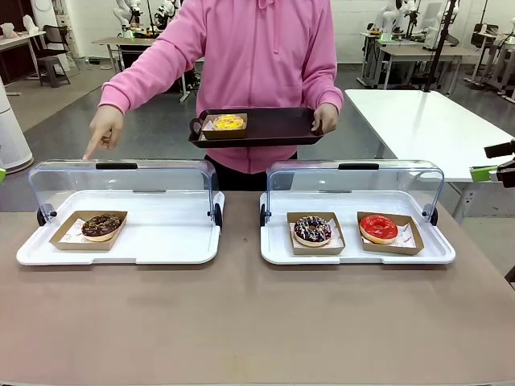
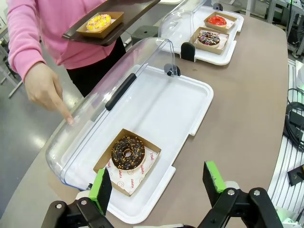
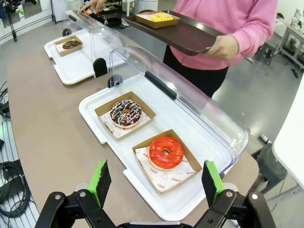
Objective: Provide the desired donut to the person.
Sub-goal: Pick up and lift the Paper togo box containing the Donut pointed at by the person.
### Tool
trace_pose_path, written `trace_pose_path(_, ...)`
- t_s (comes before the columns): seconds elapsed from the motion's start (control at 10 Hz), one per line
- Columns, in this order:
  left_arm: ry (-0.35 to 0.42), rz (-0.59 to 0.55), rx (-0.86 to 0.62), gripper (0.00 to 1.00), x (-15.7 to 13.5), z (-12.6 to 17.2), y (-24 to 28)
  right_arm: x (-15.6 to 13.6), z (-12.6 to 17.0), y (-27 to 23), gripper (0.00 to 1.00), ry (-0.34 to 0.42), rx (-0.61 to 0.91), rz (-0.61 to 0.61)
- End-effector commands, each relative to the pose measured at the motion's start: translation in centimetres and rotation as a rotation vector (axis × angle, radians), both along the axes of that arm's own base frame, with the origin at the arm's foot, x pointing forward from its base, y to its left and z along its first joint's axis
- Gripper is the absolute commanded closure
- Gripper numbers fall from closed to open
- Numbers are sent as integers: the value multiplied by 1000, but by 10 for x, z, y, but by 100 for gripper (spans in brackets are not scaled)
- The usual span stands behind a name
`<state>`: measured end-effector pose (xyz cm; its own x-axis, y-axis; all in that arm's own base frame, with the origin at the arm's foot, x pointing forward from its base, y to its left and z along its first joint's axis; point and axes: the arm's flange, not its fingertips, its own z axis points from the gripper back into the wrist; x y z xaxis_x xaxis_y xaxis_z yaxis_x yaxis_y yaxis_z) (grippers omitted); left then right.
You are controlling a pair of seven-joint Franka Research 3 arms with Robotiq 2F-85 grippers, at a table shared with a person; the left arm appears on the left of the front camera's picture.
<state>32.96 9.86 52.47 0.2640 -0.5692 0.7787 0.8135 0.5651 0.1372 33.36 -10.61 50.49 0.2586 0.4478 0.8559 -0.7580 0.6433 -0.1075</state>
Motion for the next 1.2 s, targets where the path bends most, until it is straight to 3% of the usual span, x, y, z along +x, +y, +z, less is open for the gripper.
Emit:
trace_pose_path(0.0, -10, -10, -14, 0, -1, 1, 1, 4, -3, 0, 0, -14, 21, 13)
trace_pose_path(0.1, 0, 0, 0, 0, 0, 0, 0, 4, -3, 0, 0, -14, 21, 13)
trace_pose_path(0.4, 199, -188, 358, 0, 32, -10, -49, 4, -3, 0, 0, -14, 21, 13)
trace_pose_path(0.7, 321, -366, 647, 0, 57, -60, -67, 4, -3, 0, 0, -14, 21, 13)
trace_pose_path(0.9, 347, -464, 695, 0, 65, -94, -66, 4, -3, 0, 0, -14, 21, 13)
trace_pose_path(1.1, 328, -469, 676, 0, 79, -129, -58, 4, -3, 0, 0, -14, 21, 13)
